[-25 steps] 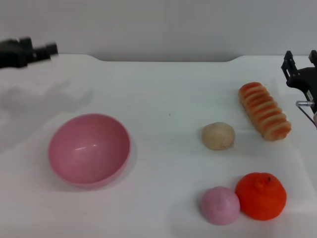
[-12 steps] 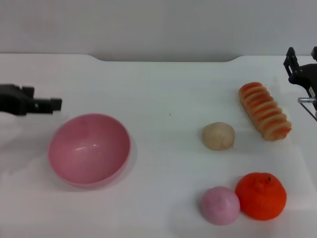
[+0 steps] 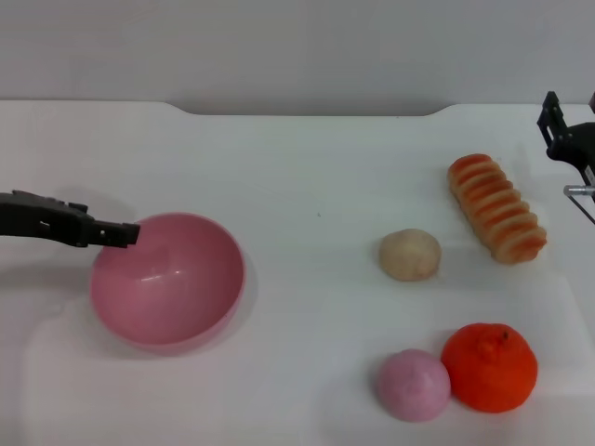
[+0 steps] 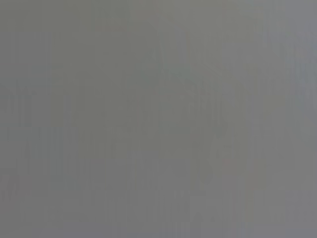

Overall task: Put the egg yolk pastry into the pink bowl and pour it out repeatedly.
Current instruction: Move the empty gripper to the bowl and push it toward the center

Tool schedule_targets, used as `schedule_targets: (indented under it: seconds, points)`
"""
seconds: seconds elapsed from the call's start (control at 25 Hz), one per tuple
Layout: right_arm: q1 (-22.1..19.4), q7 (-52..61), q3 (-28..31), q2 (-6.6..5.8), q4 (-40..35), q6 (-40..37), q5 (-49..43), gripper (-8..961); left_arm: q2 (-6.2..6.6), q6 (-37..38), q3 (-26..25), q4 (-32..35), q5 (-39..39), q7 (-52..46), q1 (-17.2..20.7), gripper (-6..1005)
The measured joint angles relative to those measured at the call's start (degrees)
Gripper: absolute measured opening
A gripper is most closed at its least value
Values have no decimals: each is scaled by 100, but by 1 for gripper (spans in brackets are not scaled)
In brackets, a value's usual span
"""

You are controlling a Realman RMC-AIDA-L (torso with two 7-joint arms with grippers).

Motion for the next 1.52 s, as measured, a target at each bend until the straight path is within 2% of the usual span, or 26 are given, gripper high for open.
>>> schedule_targets:
  seconds: [0.24,0.52,0.88,1.52]
  points:
    - [-62,0,0,4,-10,-25,-24,614,4,-168,56,-636,400,-75,-324,842]
    - [-75,0,-7,9,-11,-31,-36,614,11,-252,106,-1152,703,-73,-487,842]
    - [-14,0,1,9,-1,-38,-40,613,15,-196,178,-1288,804,-73,-560,800]
    - [-37,0,0,9,-17,-38,-20,613,42,28,143,-1348,814,-86,-699,279]
